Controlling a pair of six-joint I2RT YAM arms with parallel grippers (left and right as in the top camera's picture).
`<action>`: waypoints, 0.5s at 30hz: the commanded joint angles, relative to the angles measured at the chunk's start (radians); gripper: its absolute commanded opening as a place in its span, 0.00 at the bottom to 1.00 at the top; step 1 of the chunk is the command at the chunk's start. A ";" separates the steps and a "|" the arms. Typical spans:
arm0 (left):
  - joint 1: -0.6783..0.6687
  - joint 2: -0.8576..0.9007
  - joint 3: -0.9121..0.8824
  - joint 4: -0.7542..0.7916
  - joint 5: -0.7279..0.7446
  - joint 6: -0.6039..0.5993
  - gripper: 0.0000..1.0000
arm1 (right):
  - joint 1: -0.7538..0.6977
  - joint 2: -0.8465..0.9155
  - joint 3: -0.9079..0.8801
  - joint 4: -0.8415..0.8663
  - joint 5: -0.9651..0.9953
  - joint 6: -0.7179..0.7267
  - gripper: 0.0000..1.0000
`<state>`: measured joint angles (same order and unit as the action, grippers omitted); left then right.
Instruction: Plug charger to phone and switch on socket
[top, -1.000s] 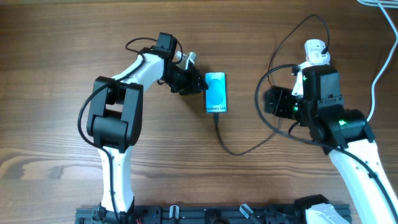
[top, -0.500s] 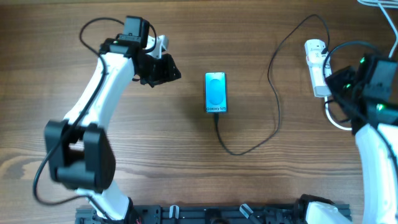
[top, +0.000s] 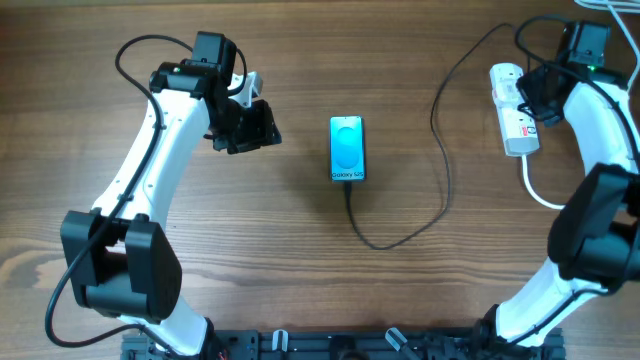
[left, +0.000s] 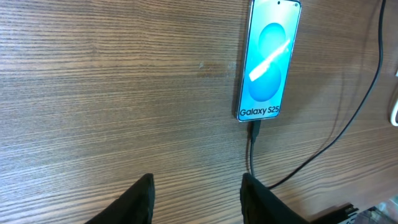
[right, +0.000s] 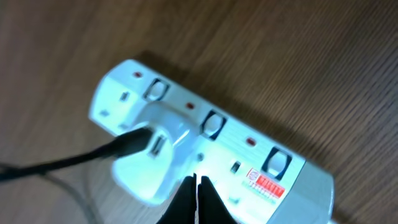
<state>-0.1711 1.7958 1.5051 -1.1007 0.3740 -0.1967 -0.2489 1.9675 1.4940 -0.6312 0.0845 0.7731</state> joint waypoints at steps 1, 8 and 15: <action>-0.003 -0.016 0.000 -0.003 -0.010 0.010 0.45 | -0.003 0.039 0.024 0.028 0.086 -0.015 0.05; -0.003 -0.016 0.000 -0.003 -0.009 0.010 0.48 | 0.000 0.087 0.023 0.071 0.125 -0.033 0.05; -0.003 -0.016 0.000 -0.004 -0.010 0.010 0.49 | 0.010 0.120 0.023 0.127 0.119 -0.041 0.05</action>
<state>-0.1711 1.7958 1.5051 -1.1038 0.3706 -0.1963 -0.2481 2.0724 1.4979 -0.5262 0.1848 0.7502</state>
